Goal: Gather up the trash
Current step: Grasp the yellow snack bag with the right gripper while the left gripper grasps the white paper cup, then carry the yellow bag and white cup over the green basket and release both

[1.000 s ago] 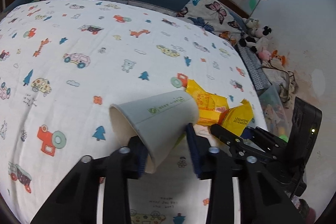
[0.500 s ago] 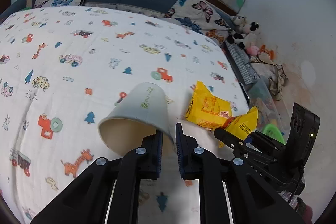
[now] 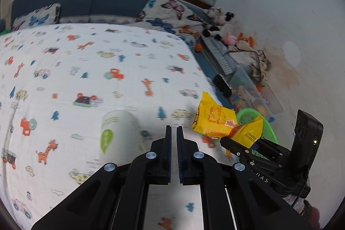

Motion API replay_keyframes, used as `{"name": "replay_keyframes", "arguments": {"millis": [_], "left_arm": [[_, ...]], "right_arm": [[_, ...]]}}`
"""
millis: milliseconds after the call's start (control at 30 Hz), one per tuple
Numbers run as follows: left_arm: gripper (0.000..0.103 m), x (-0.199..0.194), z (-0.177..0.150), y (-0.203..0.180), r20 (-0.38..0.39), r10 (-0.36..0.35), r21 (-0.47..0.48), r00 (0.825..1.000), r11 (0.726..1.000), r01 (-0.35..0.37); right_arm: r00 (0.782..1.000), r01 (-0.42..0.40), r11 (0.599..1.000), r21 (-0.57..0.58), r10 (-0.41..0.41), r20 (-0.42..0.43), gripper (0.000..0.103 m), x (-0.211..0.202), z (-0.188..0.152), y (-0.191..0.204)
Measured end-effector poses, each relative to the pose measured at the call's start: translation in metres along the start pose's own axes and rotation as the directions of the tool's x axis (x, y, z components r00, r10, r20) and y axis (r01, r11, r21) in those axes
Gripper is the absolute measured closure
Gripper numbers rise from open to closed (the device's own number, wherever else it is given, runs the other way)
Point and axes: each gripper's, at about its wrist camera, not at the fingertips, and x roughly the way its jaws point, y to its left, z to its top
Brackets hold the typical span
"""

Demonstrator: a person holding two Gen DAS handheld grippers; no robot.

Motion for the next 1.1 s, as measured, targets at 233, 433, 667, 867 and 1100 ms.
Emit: {"name": "replay_keyframes", "arguments": {"millis": [233,433,667,867,1100], "left_arm": [[0.088,-0.002,-0.003,-0.011,-0.02,0.029,0.023,0.999,0.999,-0.029],[0.045,0.008,0.003,0.011,-0.041,0.13,-0.013,0.991,0.991,-0.131],[0.027,0.034,0.007,0.036,-0.121,0.205,-0.034,0.971,0.977,-0.211],[0.023,0.055,0.002,0.044,-0.179,0.237,-0.018,0.955,0.97,-0.244],[0.045,0.063,-0.007,0.046,-0.199,0.259,-0.033,0.945,0.962,-0.271]], "right_arm": [[0.999,0.039,0.999,0.017,-0.04,0.021,0.07,-0.027,-0.016,-0.018],[0.999,0.044,0.998,0.048,-0.045,0.025,0.07,-0.031,-0.022,-0.029],[0.998,0.052,0.997,0.051,-0.053,0.025,0.07,-0.036,-0.024,-0.033],[0.996,0.08,0.994,0.08,-0.083,0.026,0.07,-0.044,-0.03,-0.046],[0.987,0.158,0.977,0.143,-0.162,0.018,0.069,-0.064,-0.047,-0.08]]}}
